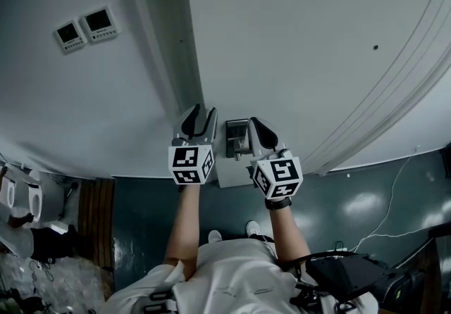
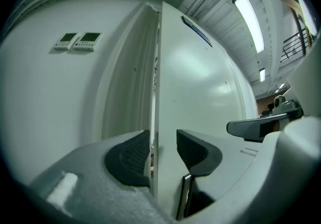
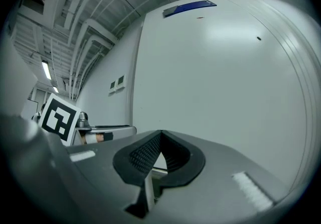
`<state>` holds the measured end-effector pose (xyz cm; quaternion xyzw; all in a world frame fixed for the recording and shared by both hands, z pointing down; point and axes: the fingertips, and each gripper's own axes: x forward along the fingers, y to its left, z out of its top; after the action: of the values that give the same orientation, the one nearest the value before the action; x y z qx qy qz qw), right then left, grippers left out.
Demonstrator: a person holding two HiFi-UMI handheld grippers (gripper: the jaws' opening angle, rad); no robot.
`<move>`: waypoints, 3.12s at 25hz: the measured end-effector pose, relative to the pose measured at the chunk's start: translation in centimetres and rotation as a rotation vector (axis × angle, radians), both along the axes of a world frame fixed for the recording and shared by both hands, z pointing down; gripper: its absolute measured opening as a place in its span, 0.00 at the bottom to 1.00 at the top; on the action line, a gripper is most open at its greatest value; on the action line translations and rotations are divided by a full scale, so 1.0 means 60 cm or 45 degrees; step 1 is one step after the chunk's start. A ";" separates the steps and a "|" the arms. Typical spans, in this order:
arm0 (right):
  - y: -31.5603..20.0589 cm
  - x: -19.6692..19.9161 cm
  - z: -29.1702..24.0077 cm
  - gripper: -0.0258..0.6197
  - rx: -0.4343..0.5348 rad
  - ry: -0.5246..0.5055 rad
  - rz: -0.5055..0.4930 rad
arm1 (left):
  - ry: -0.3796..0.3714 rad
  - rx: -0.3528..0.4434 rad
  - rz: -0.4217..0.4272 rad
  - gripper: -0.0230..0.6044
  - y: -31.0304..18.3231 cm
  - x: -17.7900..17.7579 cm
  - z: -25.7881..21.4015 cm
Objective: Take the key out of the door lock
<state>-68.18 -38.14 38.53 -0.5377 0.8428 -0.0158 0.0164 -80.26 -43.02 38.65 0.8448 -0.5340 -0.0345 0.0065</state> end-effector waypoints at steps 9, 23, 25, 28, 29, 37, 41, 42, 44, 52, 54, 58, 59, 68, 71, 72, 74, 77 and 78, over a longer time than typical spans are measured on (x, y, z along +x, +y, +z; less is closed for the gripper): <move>0.016 0.046 0.041 0.04 -0.081 0.015 0.120 | 0.114 0.005 0.144 0.26 -0.023 0.010 0.004; 0.035 0.105 0.177 0.04 -0.346 -0.017 0.195 | 0.098 0.048 0.128 0.23 -0.023 0.017 0.000; 0.039 0.095 0.212 0.04 -0.426 0.015 0.134 | 0.103 0.053 0.124 0.23 -0.023 0.017 -0.002; 0.051 0.062 0.262 0.04 -0.549 0.073 -0.024 | 0.099 0.054 0.114 0.23 -0.022 0.017 -0.004; 0.056 0.052 0.277 0.04 -0.578 0.078 -0.067 | 0.094 0.055 0.113 0.23 -0.021 0.017 -0.004; 0.071 0.032 0.385 0.04 -0.782 -0.072 -0.124 | 0.098 0.064 0.115 0.24 -0.021 0.015 -0.003; 0.066 0.008 0.425 0.05 -0.891 -0.202 -0.192 | 0.081 0.058 0.117 0.24 -0.021 0.016 -0.003; 0.064 0.002 0.433 0.05 -0.914 -0.222 -0.201 | 0.066 0.056 0.112 0.24 -0.020 0.017 -0.003; 0.057 -0.005 0.450 0.05 -0.955 -0.247 -0.199 | 0.032 0.053 0.101 0.23 -0.019 0.018 -0.003; 0.039 -0.021 0.540 0.46 -1.163 -0.465 -0.245 | -0.019 0.041 0.117 0.23 -0.021 0.021 0.000; 0.035 -0.021 0.543 0.46 -1.154 -0.511 -0.266 | -0.025 0.040 0.115 0.23 -0.021 0.022 -0.001; 0.011 -0.024 0.521 0.34 -1.134 -0.743 -0.285 | -0.034 0.028 0.107 0.23 -0.020 0.021 0.001; 0.003 -0.024 0.517 0.34 -1.131 -0.795 -0.288 | -0.032 0.019 0.109 0.22 -0.020 0.021 0.002; -0.026 -0.016 0.514 0.10 -1.151 -1.246 -0.281 | -0.044 0.009 0.094 0.22 -0.022 0.022 0.004; -0.023 -0.013 0.516 0.09 -1.133 -1.537 -0.302 | -0.018 -0.008 0.087 0.22 -0.022 0.022 0.003; -0.022 -0.012 0.516 0.09 -1.120 -1.590 -0.297 | -0.015 -0.013 0.082 0.22 -0.021 0.021 0.003; -0.022 -0.011 0.519 0.09 -1.106 -1.623 -0.273 | -0.015 -0.019 0.072 0.22 -0.023 0.020 0.003; -0.024 -0.010 0.523 0.09 -1.107 -1.630 -0.236 | -0.017 -0.022 0.060 0.22 -0.025 0.019 0.005; -0.023 -0.010 0.523 0.09 -1.107 -1.632 -0.224 | -0.017 -0.023 0.056 0.22 -0.024 0.019 0.005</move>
<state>-68.80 -39.49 69.89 -0.3128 0.6265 -0.6537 0.2869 -79.14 -44.46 38.95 0.8565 -0.5154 -0.0240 0.0115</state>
